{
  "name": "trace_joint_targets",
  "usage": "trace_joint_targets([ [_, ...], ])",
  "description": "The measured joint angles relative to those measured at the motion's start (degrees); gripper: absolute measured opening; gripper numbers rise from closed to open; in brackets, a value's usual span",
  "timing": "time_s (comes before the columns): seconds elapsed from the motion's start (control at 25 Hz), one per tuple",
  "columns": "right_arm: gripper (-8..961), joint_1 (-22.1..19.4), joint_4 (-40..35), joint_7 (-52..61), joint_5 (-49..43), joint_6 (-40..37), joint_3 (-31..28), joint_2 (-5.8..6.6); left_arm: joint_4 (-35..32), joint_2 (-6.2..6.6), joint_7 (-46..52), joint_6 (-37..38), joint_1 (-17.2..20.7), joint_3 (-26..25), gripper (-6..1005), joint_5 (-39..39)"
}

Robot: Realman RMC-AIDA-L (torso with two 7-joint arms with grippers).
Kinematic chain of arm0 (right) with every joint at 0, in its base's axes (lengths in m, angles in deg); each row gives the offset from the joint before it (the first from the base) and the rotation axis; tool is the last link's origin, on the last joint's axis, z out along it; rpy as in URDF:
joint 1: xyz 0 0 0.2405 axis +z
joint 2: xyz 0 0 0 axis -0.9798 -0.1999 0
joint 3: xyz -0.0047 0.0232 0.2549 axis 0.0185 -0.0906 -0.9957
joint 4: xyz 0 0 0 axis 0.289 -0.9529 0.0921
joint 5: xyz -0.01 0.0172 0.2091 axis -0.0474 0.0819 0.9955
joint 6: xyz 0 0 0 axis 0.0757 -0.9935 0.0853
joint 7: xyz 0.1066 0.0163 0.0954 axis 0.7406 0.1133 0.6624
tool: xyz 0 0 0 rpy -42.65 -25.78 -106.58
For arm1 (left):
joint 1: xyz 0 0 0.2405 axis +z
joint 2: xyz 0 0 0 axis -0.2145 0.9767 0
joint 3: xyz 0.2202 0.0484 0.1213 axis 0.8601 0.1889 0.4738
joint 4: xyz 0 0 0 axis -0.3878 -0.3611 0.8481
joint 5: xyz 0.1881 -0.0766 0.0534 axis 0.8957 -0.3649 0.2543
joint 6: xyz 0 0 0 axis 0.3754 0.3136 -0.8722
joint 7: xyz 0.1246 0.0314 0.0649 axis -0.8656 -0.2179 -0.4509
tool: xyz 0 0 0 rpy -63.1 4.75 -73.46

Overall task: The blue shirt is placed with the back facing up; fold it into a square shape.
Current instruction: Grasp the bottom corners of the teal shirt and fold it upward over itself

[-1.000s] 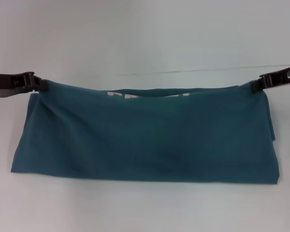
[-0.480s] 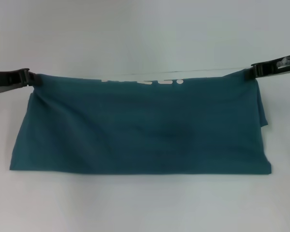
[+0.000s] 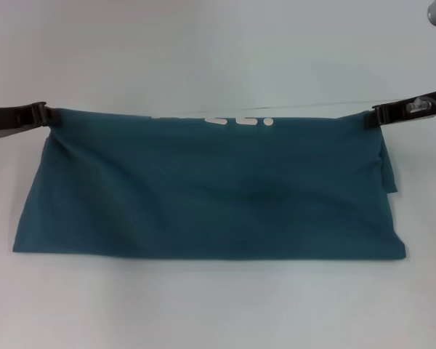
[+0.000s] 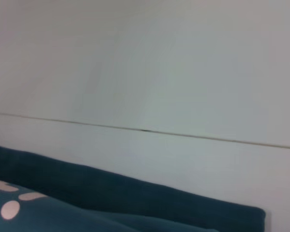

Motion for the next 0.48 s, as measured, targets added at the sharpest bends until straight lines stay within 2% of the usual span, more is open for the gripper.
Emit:
trace_joint_targets([
  [0.12,31,-0.06,0.78,0.00,0.04,2.85,0.05,-0.15,0.93,-0.39,-0.21,-2.98,0.13,0.24,62,0.23],
  [0.2,75,-0.14,1.12,-0.16,0.28,4.51,0.04,-0.38,1.22,-0.54,-0.65,-4.07,0.21,0.55,64,0.24],
  [0.28,118,-0.22,1.45,-0.28,0.39,6.10,0.14,-0.69,1.53,-1.18,-1.88,-7.22,0.58,1.23,65,0.17],
  [0.32,140,-0.22,1.66,-0.37,0.38,7.08,0.34,-0.89,1.57,-1.96,-2.93,-9.91,0.88,1.54,66,0.14],
  [0.48,227,0.06,2.86,-0.48,0.15,9.30,1.23,-1.08,1.33,-2.86,-4.24,-13.26,1.38,2.37,216,0.01],
])
